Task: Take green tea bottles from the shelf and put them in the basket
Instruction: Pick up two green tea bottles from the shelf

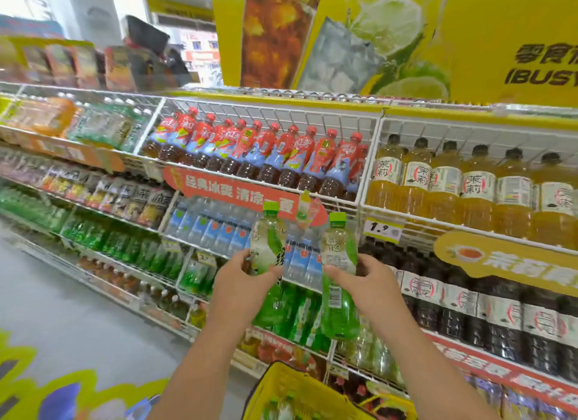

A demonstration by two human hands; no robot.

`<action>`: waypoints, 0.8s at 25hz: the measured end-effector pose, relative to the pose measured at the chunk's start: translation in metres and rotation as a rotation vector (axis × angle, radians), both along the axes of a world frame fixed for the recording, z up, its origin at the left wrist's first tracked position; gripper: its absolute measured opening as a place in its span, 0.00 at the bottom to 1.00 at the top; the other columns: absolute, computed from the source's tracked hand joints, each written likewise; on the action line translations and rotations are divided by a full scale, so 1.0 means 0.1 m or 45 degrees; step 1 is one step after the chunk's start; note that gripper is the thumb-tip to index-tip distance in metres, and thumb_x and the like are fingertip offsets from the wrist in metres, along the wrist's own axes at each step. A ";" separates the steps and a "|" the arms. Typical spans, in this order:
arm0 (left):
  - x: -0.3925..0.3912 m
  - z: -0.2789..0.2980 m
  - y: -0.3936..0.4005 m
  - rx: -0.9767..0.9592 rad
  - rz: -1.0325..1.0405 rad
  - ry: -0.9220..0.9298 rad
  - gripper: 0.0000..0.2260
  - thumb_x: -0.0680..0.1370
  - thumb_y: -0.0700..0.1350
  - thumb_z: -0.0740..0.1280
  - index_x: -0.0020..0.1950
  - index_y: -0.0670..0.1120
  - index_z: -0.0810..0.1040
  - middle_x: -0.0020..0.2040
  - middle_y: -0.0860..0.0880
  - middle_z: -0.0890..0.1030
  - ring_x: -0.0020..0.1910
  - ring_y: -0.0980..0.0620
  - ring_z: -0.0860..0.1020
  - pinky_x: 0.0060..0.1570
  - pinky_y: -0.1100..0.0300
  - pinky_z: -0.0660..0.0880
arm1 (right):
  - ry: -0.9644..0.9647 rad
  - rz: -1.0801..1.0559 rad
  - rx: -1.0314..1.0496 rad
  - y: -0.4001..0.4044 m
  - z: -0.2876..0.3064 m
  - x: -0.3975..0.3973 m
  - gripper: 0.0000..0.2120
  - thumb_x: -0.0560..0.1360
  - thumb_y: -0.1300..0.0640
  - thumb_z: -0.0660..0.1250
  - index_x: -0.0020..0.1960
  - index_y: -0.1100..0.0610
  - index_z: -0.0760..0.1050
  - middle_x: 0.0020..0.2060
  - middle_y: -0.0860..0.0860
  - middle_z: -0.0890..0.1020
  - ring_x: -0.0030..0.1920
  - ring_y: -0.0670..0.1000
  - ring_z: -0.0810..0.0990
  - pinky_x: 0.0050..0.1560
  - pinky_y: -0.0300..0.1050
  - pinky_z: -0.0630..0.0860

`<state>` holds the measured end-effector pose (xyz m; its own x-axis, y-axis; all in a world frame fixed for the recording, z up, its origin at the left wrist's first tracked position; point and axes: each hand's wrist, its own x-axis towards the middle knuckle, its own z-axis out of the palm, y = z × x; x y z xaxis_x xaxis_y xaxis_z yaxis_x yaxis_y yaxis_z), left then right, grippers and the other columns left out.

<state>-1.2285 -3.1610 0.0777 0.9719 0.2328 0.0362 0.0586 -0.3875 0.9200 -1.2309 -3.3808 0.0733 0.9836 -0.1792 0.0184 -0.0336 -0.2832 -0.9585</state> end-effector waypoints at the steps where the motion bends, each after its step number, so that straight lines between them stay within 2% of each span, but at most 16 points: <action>1: -0.06 0.03 0.09 0.000 0.043 -0.006 0.26 0.73 0.57 0.76 0.68 0.53 0.75 0.62 0.54 0.80 0.54 0.57 0.78 0.50 0.62 0.74 | 0.004 0.047 0.013 0.11 0.02 0.02 0.12 0.71 0.43 0.77 0.51 0.45 0.82 0.45 0.47 0.87 0.45 0.51 0.85 0.47 0.52 0.82; 3: -0.16 0.09 0.31 0.003 0.138 -0.013 0.27 0.73 0.56 0.77 0.69 0.52 0.75 0.56 0.59 0.79 0.53 0.56 0.77 0.49 0.61 0.74 | 0.008 0.134 0.052 0.35 0.02 0.06 0.12 0.72 0.44 0.78 0.51 0.46 0.83 0.44 0.45 0.87 0.44 0.49 0.86 0.44 0.50 0.83; 4: -0.21 0.10 0.45 0.008 0.185 -0.011 0.29 0.72 0.57 0.77 0.71 0.51 0.75 0.56 0.59 0.79 0.54 0.55 0.77 0.51 0.59 0.74 | 0.011 0.179 0.070 0.50 0.03 0.09 0.13 0.71 0.43 0.78 0.53 0.46 0.83 0.44 0.44 0.87 0.44 0.48 0.86 0.42 0.48 0.83; 6: -0.26 0.10 0.77 0.020 0.288 -0.002 0.34 0.69 0.62 0.77 0.71 0.52 0.75 0.62 0.54 0.80 0.59 0.51 0.78 0.59 0.52 0.76 | 0.012 0.254 0.085 0.84 0.03 0.16 0.15 0.71 0.43 0.78 0.55 0.45 0.82 0.46 0.43 0.87 0.45 0.46 0.86 0.40 0.44 0.81; 9: -0.32 0.04 1.33 0.024 0.407 -0.004 0.39 0.62 0.69 0.74 0.70 0.55 0.76 0.63 0.53 0.81 0.60 0.51 0.79 0.59 0.47 0.78 | 0.022 0.328 0.117 1.44 0.01 0.28 0.13 0.72 0.44 0.78 0.54 0.44 0.82 0.44 0.41 0.87 0.43 0.45 0.86 0.41 0.46 0.82; 13: -0.25 -0.02 2.25 -0.020 0.475 0.002 0.32 0.66 0.61 0.78 0.68 0.53 0.77 0.62 0.54 0.81 0.59 0.52 0.79 0.59 0.49 0.78 | 0.018 0.337 0.153 2.41 -0.08 0.48 0.12 0.70 0.45 0.79 0.51 0.46 0.83 0.42 0.42 0.87 0.43 0.47 0.86 0.46 0.52 0.84; 16: -0.10 -0.07 3.10 -0.034 0.494 -0.014 0.22 0.68 0.56 0.79 0.60 0.57 0.79 0.57 0.54 0.82 0.53 0.55 0.81 0.55 0.51 0.79 | 0.029 0.366 0.185 3.24 -0.14 0.65 0.10 0.71 0.47 0.79 0.50 0.47 0.83 0.41 0.42 0.87 0.42 0.48 0.87 0.46 0.55 0.85; 20: 0.09 -0.08 4.22 0.002 0.483 -0.003 0.27 0.69 0.56 0.79 0.65 0.54 0.78 0.57 0.53 0.82 0.55 0.51 0.81 0.55 0.52 0.78 | 0.034 0.355 0.165 4.25 -0.16 0.86 0.12 0.70 0.44 0.79 0.50 0.47 0.83 0.41 0.43 0.88 0.42 0.47 0.87 0.45 0.53 0.84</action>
<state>-1.2192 -2.7386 0.0702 0.8167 0.5758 0.0392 0.1956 -0.3400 0.9199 -1.1445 -2.9557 0.0576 0.9950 0.0988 -0.0134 0.0026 -0.1602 -0.9871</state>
